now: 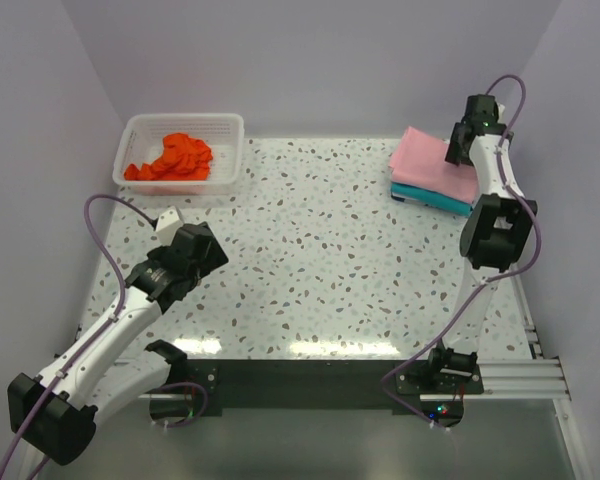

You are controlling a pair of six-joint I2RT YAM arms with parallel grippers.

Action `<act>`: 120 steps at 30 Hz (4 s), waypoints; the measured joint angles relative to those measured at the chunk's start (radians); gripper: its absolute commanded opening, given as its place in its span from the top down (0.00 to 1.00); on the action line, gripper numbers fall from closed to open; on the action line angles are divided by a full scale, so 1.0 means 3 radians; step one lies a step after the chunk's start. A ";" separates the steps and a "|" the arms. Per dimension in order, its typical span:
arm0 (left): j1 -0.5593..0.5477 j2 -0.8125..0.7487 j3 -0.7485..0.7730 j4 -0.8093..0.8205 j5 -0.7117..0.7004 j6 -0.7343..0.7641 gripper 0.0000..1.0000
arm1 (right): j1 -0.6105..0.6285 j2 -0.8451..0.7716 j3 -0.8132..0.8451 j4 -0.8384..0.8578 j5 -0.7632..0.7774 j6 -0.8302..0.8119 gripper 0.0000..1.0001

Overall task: Fold and stack the t-shirts
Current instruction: Neatly place the folded tshirt to the corner

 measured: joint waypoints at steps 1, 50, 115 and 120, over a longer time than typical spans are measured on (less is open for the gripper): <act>0.0000 0.0000 0.0000 0.0001 -0.0001 0.0000 0.00 | -0.0004 -0.0031 -0.0024 0.0003 -0.0079 0.0015 0.01; 0.0001 0.0552 0.0300 -0.0051 -0.0128 -0.0004 0.00 | -0.0001 0.0505 -0.0043 0.1097 -0.1769 0.0042 0.01; 0.0013 0.0285 0.0296 -0.0055 -0.0053 -0.0015 0.00 | -0.0490 -0.0083 -0.1078 0.2023 -0.2129 0.0444 0.01; 0.0013 0.0195 0.0226 -0.0015 0.0019 -0.0015 0.00 | -0.0487 -0.0446 -0.1280 0.2150 -0.2135 0.0460 0.01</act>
